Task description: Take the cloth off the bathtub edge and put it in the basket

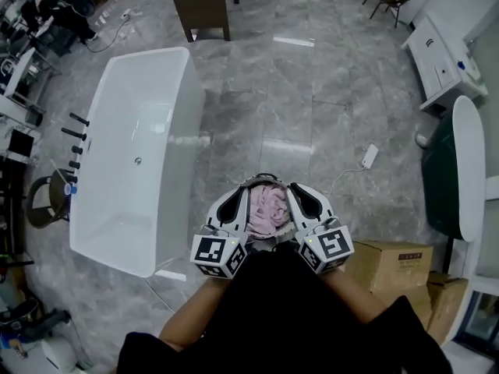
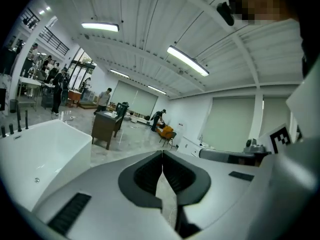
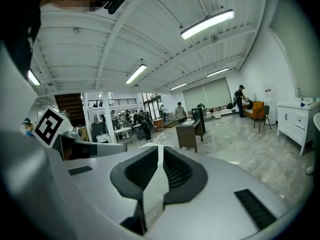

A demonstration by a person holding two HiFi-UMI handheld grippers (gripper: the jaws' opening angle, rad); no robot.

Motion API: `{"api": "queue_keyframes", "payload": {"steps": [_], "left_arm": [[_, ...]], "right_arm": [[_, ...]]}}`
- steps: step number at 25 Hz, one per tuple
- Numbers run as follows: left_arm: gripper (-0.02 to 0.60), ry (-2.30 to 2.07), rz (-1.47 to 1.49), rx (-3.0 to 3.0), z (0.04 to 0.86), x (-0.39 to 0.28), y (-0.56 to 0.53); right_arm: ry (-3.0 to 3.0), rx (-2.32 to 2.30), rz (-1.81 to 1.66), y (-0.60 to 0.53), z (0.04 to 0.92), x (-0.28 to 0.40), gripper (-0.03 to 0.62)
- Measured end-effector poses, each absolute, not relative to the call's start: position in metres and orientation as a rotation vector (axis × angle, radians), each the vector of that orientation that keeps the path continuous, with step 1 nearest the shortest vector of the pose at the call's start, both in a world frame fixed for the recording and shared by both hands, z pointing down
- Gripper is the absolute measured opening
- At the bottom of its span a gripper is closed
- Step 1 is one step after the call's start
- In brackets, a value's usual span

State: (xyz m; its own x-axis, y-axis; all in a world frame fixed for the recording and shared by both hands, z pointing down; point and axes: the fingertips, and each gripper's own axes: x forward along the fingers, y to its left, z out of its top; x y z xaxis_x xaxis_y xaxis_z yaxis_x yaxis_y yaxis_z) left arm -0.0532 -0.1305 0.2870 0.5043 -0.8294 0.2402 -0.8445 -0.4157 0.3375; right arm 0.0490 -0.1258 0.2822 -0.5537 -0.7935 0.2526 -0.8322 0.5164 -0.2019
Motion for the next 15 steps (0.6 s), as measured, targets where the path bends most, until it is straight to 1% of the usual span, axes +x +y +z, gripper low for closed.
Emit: {"api": "queue_keyframes", "payload": {"steps": [4,9,15], "left_arm": [[0.017,-1.348,0.062,2.406,0.268,-0.062,-0.123],[0.016,-1.338,0.049,2.466,0.25,-0.067,-0.116],[0.016,-1.325,0.041,2.519,0.244,-0.083,-0.112]], "right_arm": [[-2.672,1.427,0.395,-0.12,0.248,0.025,0.035],[-2.64,1.475,0.289,-0.112,0.225,0.009,0.031],[-2.571,1.526,0.229,-0.106,0.229,-0.005,0.031]]}}
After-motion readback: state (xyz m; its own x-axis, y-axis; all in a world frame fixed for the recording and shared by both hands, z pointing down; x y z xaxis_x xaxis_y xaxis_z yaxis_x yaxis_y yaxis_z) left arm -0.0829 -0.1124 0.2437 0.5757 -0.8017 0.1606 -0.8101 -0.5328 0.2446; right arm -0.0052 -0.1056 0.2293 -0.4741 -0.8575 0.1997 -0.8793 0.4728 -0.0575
